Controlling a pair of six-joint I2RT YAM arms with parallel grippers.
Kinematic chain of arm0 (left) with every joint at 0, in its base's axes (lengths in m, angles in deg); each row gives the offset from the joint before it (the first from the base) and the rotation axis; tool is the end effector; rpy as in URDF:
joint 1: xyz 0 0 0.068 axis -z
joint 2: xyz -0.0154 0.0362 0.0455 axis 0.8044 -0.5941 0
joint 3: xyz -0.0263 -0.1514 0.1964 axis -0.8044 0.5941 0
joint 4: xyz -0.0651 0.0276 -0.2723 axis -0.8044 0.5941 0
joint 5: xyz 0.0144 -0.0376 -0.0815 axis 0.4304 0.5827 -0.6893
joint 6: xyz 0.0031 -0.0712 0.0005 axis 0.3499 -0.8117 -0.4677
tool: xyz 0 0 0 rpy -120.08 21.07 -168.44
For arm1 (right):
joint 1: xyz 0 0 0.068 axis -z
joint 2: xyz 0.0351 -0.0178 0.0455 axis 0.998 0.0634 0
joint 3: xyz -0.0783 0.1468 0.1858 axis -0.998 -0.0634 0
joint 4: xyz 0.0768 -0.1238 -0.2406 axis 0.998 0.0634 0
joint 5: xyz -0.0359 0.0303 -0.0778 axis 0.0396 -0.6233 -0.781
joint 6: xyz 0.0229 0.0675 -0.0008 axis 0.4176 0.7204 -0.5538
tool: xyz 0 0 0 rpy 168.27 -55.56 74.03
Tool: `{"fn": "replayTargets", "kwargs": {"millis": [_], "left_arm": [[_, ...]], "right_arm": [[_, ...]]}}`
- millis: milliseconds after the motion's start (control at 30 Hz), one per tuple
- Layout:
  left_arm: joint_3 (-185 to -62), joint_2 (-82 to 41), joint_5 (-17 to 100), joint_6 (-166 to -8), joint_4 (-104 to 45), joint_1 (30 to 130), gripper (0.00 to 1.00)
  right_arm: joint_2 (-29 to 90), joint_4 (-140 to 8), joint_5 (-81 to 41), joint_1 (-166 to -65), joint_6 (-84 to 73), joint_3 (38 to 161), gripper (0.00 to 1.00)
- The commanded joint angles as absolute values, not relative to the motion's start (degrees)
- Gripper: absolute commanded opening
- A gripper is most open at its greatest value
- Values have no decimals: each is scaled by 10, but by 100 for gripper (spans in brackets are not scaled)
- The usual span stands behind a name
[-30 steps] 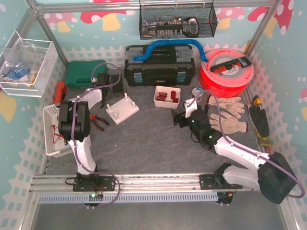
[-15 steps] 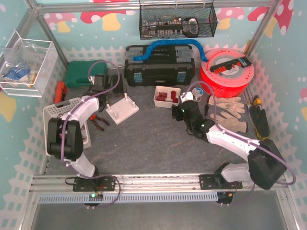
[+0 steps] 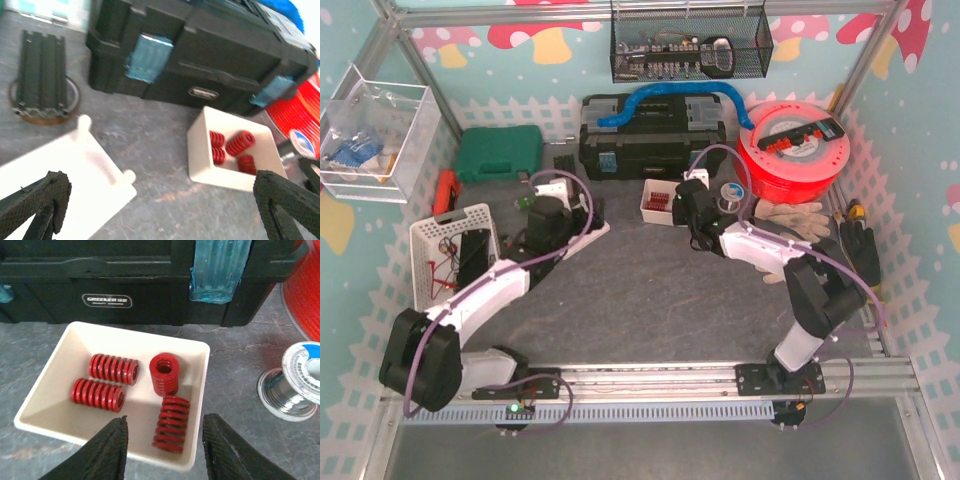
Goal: Install the large spring
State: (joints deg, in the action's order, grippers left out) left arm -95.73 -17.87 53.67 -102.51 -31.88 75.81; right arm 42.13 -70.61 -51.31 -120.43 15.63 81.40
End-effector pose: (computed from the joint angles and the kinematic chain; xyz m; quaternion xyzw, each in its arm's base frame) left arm 0.3100 -0.1227 0.2156 -0.0550 0.8358 -0.2027 0.5073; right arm 0.3387 0.2004 0.1812 0.0553 0.8578 0.0927 0.5025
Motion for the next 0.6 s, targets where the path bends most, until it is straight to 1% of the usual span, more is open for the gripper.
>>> {"fn": "replayTargets", "kwargs": {"millis": [0,133,267,567], "left_arm": [[-892,-145,548,-1019,-436,809,99],[-839,-128,567,-997,-498,838,99],[-784,-120,551,-973,-584,845,99],[-775,-102,574,-947,-582,856,99]], "right_arm": [[475,-696,-500,-1189,168,865,44],[532,-654,-508,-1182,172,932,43],[567,-647,-493,-1167,182,961,44],[635,-624,-480,-1155,180,1024,44]]}}
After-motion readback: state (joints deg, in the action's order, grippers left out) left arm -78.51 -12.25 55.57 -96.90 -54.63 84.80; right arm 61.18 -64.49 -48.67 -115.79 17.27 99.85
